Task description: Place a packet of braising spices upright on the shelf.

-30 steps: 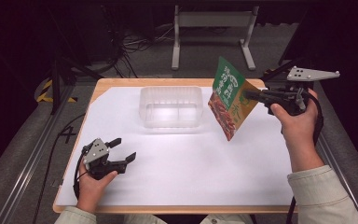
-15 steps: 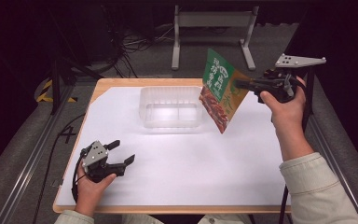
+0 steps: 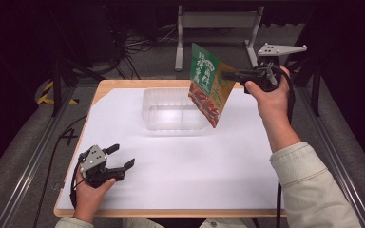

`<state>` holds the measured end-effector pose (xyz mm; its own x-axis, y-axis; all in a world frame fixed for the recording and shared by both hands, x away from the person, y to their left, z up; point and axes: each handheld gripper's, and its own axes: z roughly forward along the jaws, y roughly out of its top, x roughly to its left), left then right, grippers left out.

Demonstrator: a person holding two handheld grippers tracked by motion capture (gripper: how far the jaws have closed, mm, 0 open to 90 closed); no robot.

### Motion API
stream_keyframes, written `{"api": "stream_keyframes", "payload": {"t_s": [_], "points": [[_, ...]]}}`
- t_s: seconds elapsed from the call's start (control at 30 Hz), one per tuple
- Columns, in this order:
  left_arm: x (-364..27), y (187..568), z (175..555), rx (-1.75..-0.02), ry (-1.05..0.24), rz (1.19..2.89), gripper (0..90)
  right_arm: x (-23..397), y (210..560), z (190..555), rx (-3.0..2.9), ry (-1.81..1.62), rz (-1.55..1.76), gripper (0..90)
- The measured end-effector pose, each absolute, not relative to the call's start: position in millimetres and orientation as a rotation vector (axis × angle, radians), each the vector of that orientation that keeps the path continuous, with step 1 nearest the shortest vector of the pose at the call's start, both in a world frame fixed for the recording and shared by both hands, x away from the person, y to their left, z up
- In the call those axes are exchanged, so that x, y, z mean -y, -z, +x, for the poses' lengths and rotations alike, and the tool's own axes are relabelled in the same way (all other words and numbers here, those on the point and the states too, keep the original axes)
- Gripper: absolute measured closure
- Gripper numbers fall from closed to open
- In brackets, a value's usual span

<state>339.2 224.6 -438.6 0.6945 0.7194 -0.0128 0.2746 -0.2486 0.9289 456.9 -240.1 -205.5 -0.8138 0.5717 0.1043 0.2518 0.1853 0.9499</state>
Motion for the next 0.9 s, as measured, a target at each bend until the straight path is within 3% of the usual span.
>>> {"api": "stream_keyframes", "payload": {"t_s": [0.9], "points": [[-217,437,347,-0.732,-0.488,1.806,20.0,182,210,493,-2.174,-1.717,0.767,90.0]]}}
